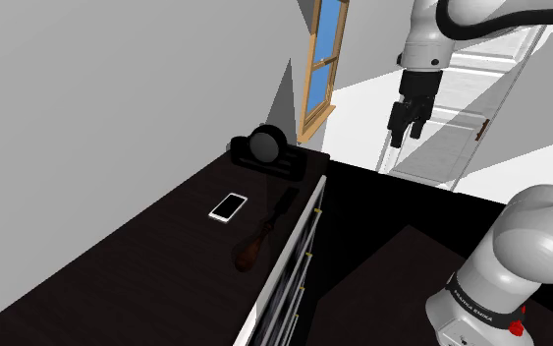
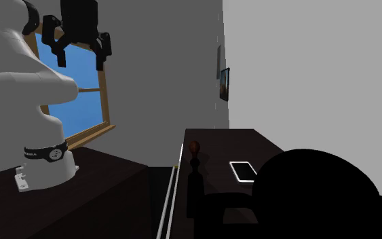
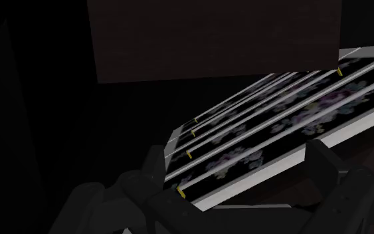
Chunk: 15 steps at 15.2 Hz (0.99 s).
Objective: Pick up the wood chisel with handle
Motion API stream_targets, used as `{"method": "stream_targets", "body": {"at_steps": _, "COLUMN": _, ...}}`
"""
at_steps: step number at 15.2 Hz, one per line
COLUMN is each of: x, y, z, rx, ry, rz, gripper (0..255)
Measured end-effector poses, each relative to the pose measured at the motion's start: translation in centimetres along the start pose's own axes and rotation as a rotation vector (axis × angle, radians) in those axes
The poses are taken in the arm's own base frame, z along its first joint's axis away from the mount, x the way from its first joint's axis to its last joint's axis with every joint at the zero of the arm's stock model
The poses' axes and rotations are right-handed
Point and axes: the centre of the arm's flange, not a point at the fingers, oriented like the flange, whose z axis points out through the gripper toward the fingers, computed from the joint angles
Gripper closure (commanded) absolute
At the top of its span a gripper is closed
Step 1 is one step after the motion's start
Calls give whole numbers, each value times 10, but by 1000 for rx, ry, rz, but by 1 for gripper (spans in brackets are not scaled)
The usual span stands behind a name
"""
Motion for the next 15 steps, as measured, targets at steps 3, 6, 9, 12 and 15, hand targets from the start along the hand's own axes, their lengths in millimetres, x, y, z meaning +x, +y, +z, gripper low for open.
{"method": "stream_targets", "body": {"at_steps": 3, "x": 6, "y": -11, "z": 11, "rx": 2, "ry": 1, "rz": 22, "gripper": 0}}
{"method": "stream_targets", "body": {"at_steps": 6, "x": 20, "y": -36, "z": 32, "rx": 8, "ry": 6, "rz": 75, "gripper": 0}}
{"method": "stream_targets", "body": {"at_steps": 9, "x": 32, "y": -56, "z": 59, "rx": 15, "ry": 12, "rz": 133, "gripper": 0}}
{"method": "stream_targets", "body": {"at_steps": 12, "x": 49, "y": -85, "z": 80, "rx": 21, "ry": 18, "rz": 192, "gripper": 0}}
{"method": "stream_targets", "body": {"at_steps": 15, "x": 66, "y": -106, "z": 106, "rx": 28, "ry": 25, "rz": 252, "gripper": 0}}
